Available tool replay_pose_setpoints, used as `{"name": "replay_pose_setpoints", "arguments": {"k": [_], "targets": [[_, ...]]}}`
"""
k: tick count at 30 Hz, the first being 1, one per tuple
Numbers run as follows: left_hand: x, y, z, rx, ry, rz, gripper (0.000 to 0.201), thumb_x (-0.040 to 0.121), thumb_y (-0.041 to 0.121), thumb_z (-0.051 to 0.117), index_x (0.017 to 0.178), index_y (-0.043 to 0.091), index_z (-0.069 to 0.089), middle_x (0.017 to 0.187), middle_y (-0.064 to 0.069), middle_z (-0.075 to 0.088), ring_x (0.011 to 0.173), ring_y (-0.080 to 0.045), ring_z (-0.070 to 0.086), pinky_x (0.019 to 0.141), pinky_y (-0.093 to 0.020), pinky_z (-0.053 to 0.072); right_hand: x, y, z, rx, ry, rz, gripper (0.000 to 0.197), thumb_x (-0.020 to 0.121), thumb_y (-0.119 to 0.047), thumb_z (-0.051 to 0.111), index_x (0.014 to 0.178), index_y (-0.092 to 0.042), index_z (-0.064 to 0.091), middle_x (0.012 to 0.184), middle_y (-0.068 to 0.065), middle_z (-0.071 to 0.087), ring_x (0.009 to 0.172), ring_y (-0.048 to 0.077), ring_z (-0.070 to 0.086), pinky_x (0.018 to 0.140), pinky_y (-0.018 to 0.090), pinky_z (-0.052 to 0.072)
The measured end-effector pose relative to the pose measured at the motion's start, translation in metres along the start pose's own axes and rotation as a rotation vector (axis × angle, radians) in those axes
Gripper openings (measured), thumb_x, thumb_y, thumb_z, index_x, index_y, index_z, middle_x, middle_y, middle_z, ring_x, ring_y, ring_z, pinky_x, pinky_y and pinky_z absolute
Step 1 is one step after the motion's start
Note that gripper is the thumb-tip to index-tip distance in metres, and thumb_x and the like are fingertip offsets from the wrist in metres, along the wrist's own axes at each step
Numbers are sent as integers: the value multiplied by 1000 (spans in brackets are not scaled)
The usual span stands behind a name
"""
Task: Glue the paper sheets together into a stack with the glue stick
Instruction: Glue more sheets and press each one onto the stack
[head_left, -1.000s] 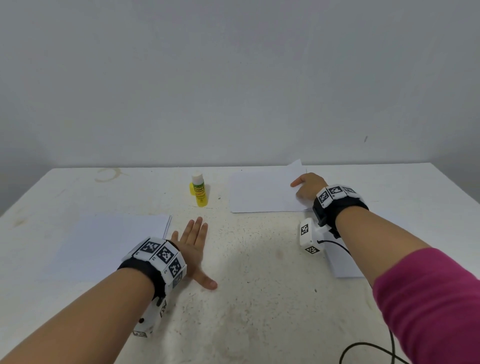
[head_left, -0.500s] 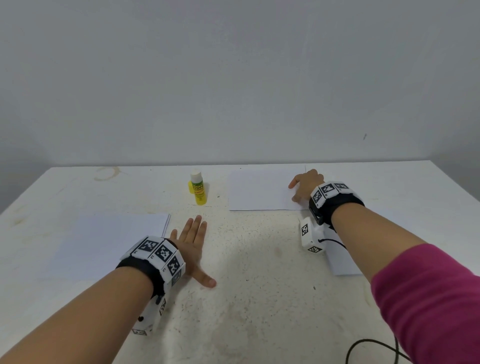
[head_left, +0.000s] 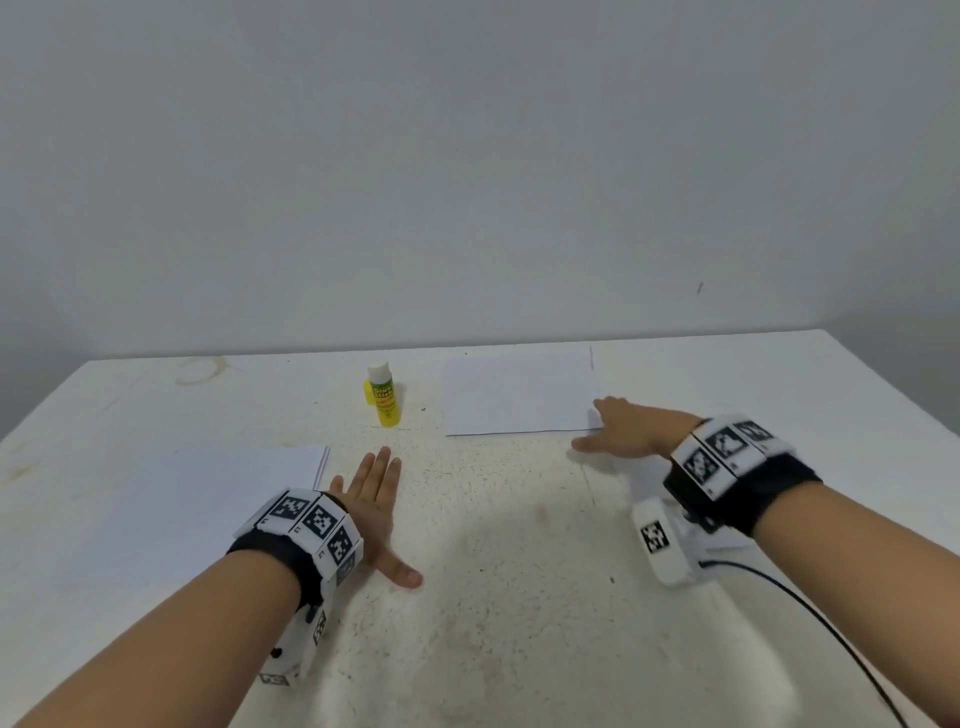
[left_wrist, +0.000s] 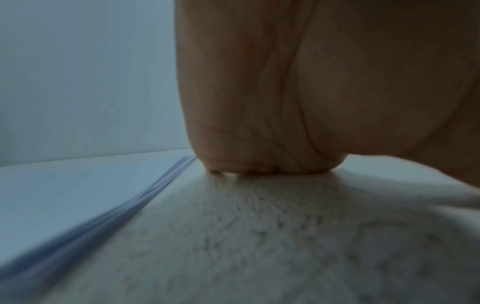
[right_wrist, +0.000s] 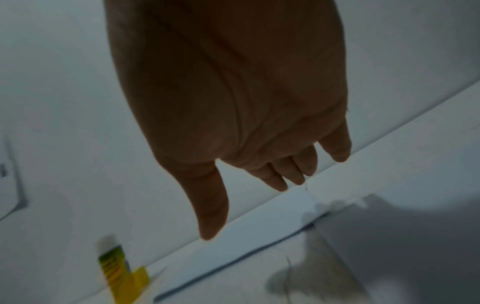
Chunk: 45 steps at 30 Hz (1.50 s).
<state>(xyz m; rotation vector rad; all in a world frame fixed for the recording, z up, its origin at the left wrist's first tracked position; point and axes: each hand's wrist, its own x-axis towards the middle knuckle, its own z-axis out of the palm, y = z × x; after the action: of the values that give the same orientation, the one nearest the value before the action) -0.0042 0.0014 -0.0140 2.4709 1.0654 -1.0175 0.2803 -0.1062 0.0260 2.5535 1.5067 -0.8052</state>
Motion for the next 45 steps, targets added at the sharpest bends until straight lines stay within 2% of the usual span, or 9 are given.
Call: {"name": "replay_pose_setpoints", "arguments": {"k": [4, 10, 16, 23, 25, 29, 35, 39, 45], "targets": [[-1, 2, 1, 8, 28, -24, 166, 16, 91, 34, 139, 4, -36, 147, -11, -43, 141, -27, -31, 115, -52, -7, -20, 21, 31, -89, -102, 72, 110, 83, -71, 46, 151, 0, -4, 160, 15, -7, 148, 27, -4, 119, 46, 12], [-1, 4, 9, -4, 107, -52, 147, 57, 79, 60, 141, 2, -33, 148, -12, -41, 142, -26, -29, 117, -50, -6, -37, 31, 55, -115, -177, 104, 137, 68, -82, 51, 145, 3, -22, 154, 18, -27, 145, 30, -19, 120, 49, 3], [-3, 4, 9, -28, 113, -14, 180, 1, 101, 21, 141, 1, -32, 149, -12, -40, 142, -27, -27, 116, -51, -6, -41, 29, 60, -200, -210, 127, 150, 57, -80, 65, 142, 1, -29, 152, 16, -32, 144, 29, -22, 120, 47, 4], [1, 3, 13, -17, 135, -46, 165, 30, 97, 43, 143, 0, -29, 151, -15, -35, 144, -27, -24, 117, -50, -3, -40, 23, 70, -230, -169, 164, 158, 50, -77, 73, 141, 0, -31, 152, 15, -33, 144, 29, -22, 118, 51, 3], [-1, 4, 13, -32, 123, -56, 147, 58, 84, 57, 144, -1, -27, 152, -15, -33, 145, -28, -22, 118, -48, 0, -40, 22, 69, -229, -167, 167, 158, 50, -77, 72, 141, 0, -31, 152, 14, -33, 144, 29, -22, 118, 51, 3], [-20, -1, -7, -112, 150, 2, 117, 78, 70, 55, 151, -1, -3, 160, -18, -2, 147, -28, 10, 118, -37, 15, -41, 21, 70, -232, -166, 175, 158, 50, -76, 72, 141, 1, -32, 152, 15, -34, 144, 29, -23, 117, 51, 3], [-34, -63, -8, -386, 409, -60, 117, 73, 54, 72, 153, 11, -3, 161, -5, -11, 147, -20, -14, 119, -38, 2, -40, 21, 70, -230, -168, 179, 158, 50, -76, 73, 140, 2, -32, 152, 16, -34, 144, 30, -22, 117, 52, 2], [-30, -86, 14, -222, 239, -320, 127, 74, 70, 60, 148, 0, -15, 158, -15, -19, 144, -35, -20, 118, -48, 4, -39, 22, 70, -234, -163, 177, 159, 49, -77, 72, 140, 1, -32, 151, 17, -34, 144, 31, -22, 117, 52, 3], [-30, -92, 32, -156, 97, -346, 109, 88, 65, 47, 148, 0, -17, 158, -15, -20, 148, -31, -4, 119, -45, 15, -37, 23, 70, -247, -173, 171, 159, 49, -79, 70, 140, 2, -32, 151, 18, -34, 144, 32, -23, 116, 53, 3]]}}
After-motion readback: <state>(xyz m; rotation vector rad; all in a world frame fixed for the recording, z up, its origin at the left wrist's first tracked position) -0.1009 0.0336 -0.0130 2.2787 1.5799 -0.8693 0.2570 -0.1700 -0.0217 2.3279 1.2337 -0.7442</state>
